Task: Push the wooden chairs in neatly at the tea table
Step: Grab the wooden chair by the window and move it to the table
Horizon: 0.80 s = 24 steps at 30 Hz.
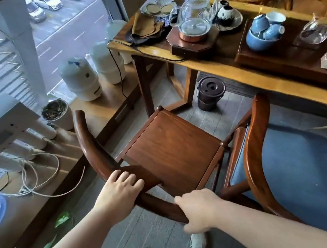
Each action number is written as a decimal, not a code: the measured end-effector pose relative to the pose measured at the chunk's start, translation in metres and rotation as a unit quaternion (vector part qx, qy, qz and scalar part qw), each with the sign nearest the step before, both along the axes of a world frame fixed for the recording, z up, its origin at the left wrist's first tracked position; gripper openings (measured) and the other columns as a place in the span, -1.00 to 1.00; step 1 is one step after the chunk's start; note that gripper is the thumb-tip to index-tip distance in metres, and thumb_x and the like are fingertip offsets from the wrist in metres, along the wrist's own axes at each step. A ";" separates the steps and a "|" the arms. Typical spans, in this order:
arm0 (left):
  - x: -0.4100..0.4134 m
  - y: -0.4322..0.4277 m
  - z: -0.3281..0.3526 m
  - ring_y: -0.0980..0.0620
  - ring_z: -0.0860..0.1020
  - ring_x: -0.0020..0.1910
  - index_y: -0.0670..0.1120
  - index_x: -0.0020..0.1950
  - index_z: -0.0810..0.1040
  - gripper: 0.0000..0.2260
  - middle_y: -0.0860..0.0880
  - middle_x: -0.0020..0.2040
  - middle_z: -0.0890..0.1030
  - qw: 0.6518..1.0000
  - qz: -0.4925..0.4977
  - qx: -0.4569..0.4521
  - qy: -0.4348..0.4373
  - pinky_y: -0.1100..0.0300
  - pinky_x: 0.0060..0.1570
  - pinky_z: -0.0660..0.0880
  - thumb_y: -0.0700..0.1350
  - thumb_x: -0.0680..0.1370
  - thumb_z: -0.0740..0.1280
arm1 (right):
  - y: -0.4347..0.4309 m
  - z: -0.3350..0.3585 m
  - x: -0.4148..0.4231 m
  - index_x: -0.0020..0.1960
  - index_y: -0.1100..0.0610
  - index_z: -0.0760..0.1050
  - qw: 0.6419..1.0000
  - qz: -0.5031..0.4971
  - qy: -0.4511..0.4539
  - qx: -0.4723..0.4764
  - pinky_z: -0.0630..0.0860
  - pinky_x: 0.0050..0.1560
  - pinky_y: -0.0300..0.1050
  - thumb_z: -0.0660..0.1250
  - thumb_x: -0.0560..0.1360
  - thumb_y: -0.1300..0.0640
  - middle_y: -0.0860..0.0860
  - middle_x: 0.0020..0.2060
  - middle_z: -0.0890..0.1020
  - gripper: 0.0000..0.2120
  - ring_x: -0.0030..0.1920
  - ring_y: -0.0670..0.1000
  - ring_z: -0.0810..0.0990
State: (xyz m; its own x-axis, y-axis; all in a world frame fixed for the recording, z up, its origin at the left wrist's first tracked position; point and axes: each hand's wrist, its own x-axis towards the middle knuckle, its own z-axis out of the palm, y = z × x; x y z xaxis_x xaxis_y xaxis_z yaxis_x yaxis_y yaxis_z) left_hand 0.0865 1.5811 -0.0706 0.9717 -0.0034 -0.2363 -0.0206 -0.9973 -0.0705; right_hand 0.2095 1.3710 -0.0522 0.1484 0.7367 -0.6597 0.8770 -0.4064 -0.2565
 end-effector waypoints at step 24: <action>0.036 0.118 0.014 0.02 0.59 -0.24 0.11 -0.29 0.55 -0.75 0.13 -0.33 0.60 0.995 -0.090 -0.023 0.024 0.10 -0.16 0.52 -0.01 0.05 0.41 | 0.032 0.003 -0.034 0.05 0.06 0.40 0.984 -0.161 -0.054 0.057 0.46 -0.14 0.04 0.35 0.42 0.06 0.13 -0.05 0.63 -0.75 -0.04 0.24 0.61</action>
